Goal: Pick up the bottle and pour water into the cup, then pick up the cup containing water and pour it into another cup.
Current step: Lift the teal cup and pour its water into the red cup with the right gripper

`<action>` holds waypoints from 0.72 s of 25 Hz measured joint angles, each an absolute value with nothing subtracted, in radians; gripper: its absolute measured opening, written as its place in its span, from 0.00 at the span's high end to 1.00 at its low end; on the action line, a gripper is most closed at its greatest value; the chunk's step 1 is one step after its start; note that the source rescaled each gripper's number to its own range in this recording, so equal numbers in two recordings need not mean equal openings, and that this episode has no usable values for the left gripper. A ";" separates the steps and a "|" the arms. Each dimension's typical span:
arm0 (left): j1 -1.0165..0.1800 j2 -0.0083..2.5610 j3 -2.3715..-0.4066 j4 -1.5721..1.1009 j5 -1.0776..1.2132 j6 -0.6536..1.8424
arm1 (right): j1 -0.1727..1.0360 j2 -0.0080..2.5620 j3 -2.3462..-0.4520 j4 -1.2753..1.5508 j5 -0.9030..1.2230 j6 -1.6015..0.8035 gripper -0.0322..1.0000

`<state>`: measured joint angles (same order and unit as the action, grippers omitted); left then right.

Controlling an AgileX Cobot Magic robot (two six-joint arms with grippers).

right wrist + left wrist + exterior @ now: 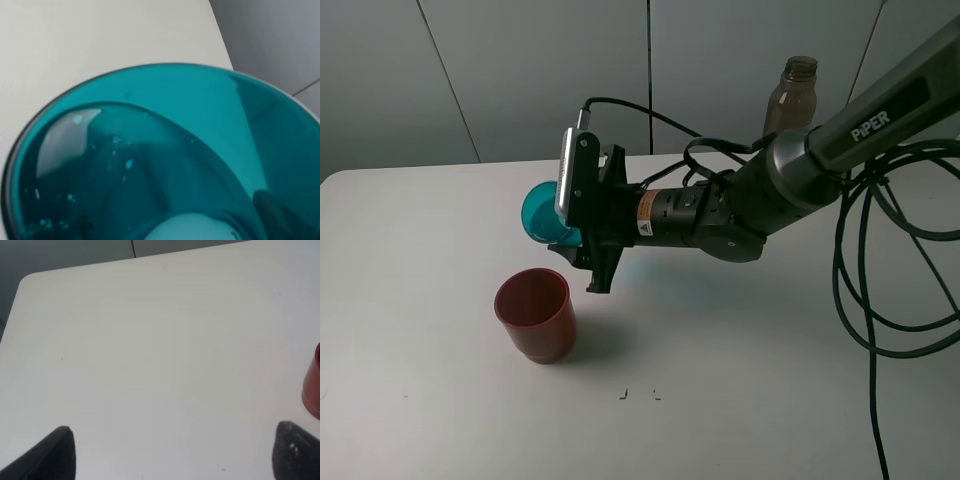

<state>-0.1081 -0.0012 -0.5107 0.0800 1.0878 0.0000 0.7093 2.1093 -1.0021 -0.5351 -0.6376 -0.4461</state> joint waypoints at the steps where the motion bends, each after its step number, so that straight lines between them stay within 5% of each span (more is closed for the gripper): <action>1: -0.108 -0.001 -0.511 0.080 1.088 0.000 | 0.709 2.109 -1.002 -0.533 -0.638 -0.462 0.93; 18: -0.108 -0.001 -0.511 0.080 1.088 0.000 | 0.711 2.109 -1.002 -0.525 -0.662 -0.751 0.93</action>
<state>-0.1081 -0.0012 -0.5107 0.0800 1.0878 0.0000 0.7106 2.1093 -1.0021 -0.5250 -0.6622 -0.7511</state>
